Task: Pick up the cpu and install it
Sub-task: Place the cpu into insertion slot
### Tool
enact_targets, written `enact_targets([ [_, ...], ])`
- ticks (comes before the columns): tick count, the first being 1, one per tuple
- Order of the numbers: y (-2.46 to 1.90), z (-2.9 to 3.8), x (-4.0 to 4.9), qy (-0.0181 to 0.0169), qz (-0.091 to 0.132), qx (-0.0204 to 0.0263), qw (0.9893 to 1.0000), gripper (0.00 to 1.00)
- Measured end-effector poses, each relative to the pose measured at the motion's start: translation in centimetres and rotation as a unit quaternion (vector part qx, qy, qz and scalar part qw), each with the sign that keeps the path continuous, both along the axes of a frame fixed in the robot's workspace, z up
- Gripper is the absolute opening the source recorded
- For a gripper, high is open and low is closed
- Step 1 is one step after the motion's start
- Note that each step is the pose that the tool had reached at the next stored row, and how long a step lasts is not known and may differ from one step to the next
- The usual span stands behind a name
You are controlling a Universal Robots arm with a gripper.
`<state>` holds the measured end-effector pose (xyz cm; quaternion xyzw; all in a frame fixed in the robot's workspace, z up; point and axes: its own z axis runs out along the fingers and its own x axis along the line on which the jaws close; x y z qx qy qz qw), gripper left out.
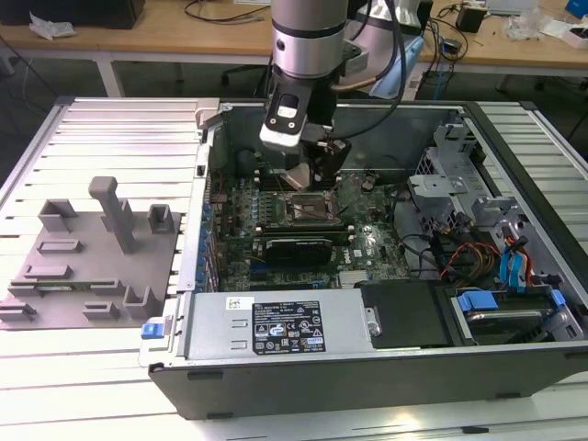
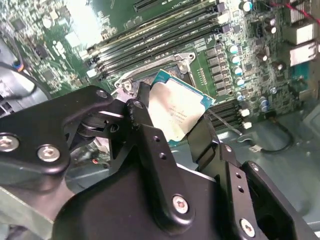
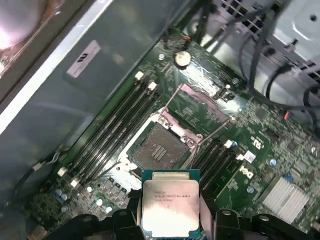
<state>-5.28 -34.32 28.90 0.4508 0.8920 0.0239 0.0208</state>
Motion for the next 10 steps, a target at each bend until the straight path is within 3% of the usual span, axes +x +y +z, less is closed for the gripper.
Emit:
enact_targets([
  [5, 0.0, -0.06, 0.0, 0.0, -0.047, 0.0, 0.9989, 0.55],
  [8, 0.0, -0.1, 0.0, 0.0, -0.082, 0.0, 0.9966, 0.55],
  [10, 0.0, -0.13, 0.0, 0.0, -0.106, 0.0, 0.9943, 0.55],
])
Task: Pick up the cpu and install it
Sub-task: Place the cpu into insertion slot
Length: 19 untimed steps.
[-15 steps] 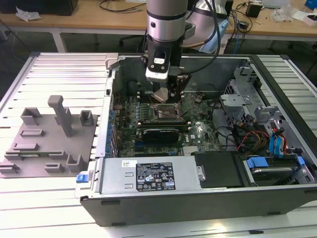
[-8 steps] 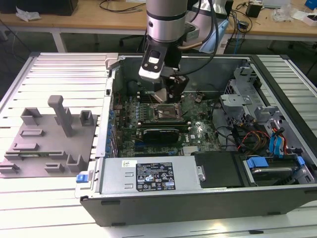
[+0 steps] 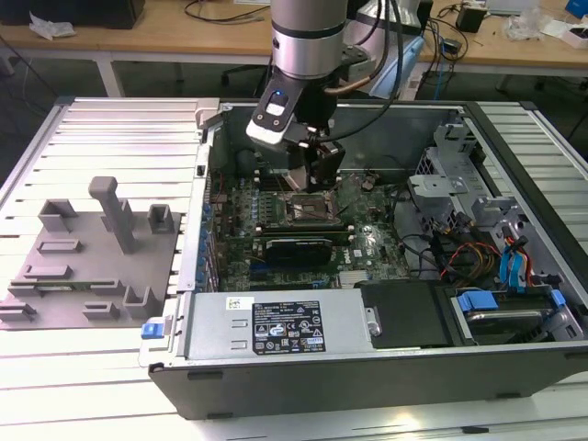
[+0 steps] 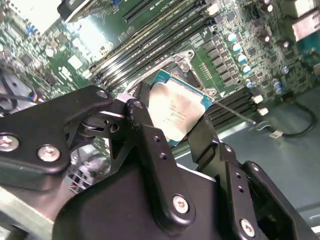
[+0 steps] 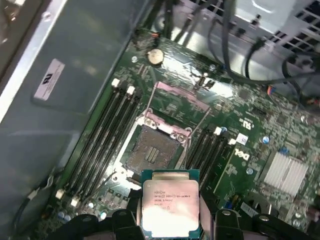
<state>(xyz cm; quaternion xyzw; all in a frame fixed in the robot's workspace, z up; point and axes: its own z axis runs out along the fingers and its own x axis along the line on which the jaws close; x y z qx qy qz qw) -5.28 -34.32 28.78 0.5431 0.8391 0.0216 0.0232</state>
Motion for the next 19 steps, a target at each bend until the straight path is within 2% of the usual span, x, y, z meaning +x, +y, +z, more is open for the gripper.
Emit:
enact_targets([
  [3, 0.0, -0.04, 0.0, 0.0, -0.035, 0.0, 0.9994, 0.55],
  [4, 0.0, -0.06, 0.0, 0.0, -0.049, 0.0, 0.9988, 0.55],
  [8, 0.0, -0.11, 0.0, 0.0, -0.086, 0.0, 0.9963, 0.55],
  [9, 0.0, -0.13, 0.0, 0.0, -0.1, 0.0, 0.995, 0.55],
  [10, 0.0, -0.16, 0.0, 0.0, -0.121, 0.0, 0.9927, 0.55],
  [12, 0.0, -0.18, 0.0, 0.0, -0.137, 0.0, 0.9906, 0.55],
  [13, 0.0, -0.2, 0.0, 0.0, -0.153, 0.0, 0.9883, 0.55],
  [15, 0.0, -0.23, 0.0, 0.0, -0.171, 0.0, 0.9852, 0.55],
  [17, 0.0, -0.27, 0.0, 0.0, -0.203, 0.0, 0.9792, 0.55],
  [19, 0.0, -0.3, 0.0, 0.0, -0.218, 0.0, 0.9759, 0.55],
])
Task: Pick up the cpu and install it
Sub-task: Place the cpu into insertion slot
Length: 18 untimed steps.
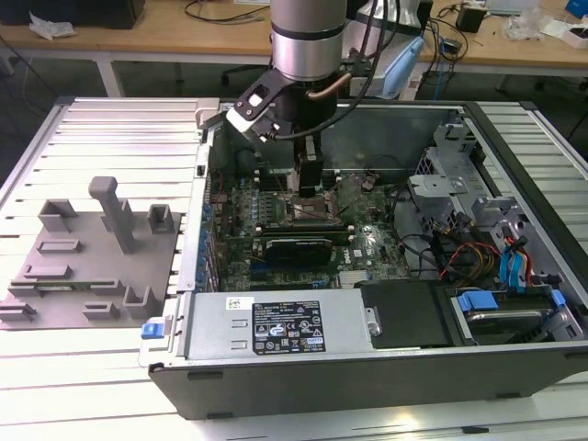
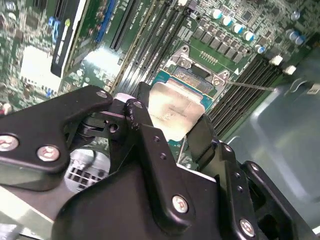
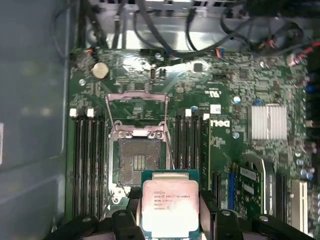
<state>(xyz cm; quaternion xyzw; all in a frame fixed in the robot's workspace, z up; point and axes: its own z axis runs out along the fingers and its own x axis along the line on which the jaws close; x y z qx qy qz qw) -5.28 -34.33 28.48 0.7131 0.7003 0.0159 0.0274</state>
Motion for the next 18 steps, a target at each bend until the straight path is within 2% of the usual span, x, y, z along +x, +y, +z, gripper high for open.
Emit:
enact_targets([
  [1, 0.0, -0.03, 0.0, 0.0, -0.021, 0.0, 0.9998, 0.55],
  [3, 0.0, -0.06, 0.0, 0.0, -0.041, 0.0, 0.9992, 0.55],
  [4, 0.0, -0.08, 0.0, 0.0, -0.056, 0.0, 0.9984, 0.55],
  [5, 0.0, -0.08, 0.0, 0.0001, -0.062, -0.0001, 0.9981, 0.55],
  [10, 0.0, -0.11, 0.0, 0.0, -0.061, 0.0, 0.9981, 0.55],
  [12, 0.01, -0.22, 0.02, -0.0001, -0.049, 0.0001, 0.9988, 0.55],
  [14, 0.0, -0.58, 0.05, 0.0, -0.012, 0.0, 0.9999, 0.55],
  [15, 0.0, -0.88, 0.15, 0.0, 0.008, -0.0001, 1.0, 0.55],
  [18, 0.03, -1.99, 1.12, 0.0002, 0.03, -0.0003, 0.9996, 0.55],
])
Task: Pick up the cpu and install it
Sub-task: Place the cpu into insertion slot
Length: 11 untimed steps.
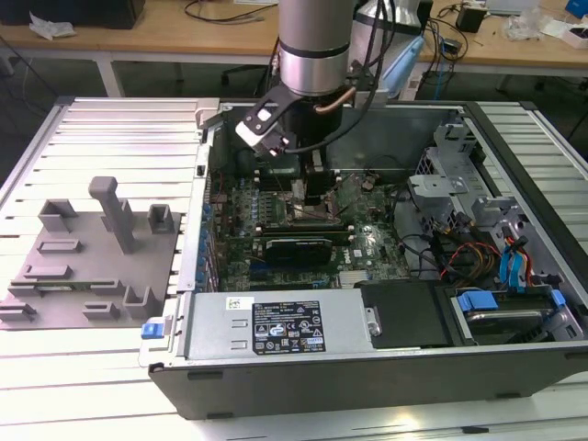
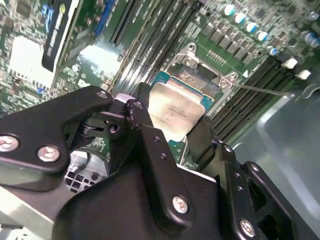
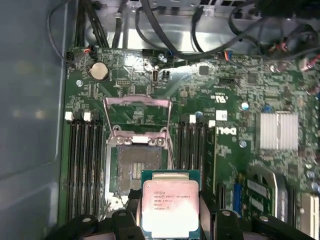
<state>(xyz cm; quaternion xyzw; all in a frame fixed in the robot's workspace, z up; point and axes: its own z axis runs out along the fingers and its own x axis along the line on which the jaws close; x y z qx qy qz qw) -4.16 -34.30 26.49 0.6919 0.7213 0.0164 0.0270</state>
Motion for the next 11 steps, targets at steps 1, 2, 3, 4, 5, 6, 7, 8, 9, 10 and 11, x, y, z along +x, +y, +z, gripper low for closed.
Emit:
enact_targets([
  [1, 0.02, -0.28, 0.2, 0.0, 0.005, 0.0001, 1.0, 0.55],
  [2, 0.03, -0.43, 0.31, 0.0, 0.007, 0.0001, 1.0, 0.55],
  [3, 0.08, -0.72, 0.57, 0.0, 0.013, 0.0001, 0.9999, 0.55],
  [4, 0.25, -1.02, 0.77, 0.0002, 0.016, 0.0, 0.9999, 0.55],
  [5, 0.53, -1.29, 0.86, 0.0007, 0.016, 0.0001, 0.9999, 0.55],
  [6, 0.8, -1.49, 0.88, 0.001, 0.016, 0.0001, 0.9999, 0.55],
  [7, 0.97, -1.61, 0.88, 0.0011, 0.016, 0.0001, 0.9999, 0.55],
  [8, 1.14, -1.73, 0.88, 0.0014, 0.016, 0.0001, 0.9999, 0.55],
  [9, 1.32, -1.9, 0.88, 0.0017, 0.014, 0.0001, 0.9999, 0.55],
  [10, 1.46, -2.07, 0.88, 0.0021, 0.01, 0.0002, 1.0, 0.55],
  [11, 1.58, -2.25, 0.88, 0.0027, 0.005, 0.0001, 1.0, 0.55],
])
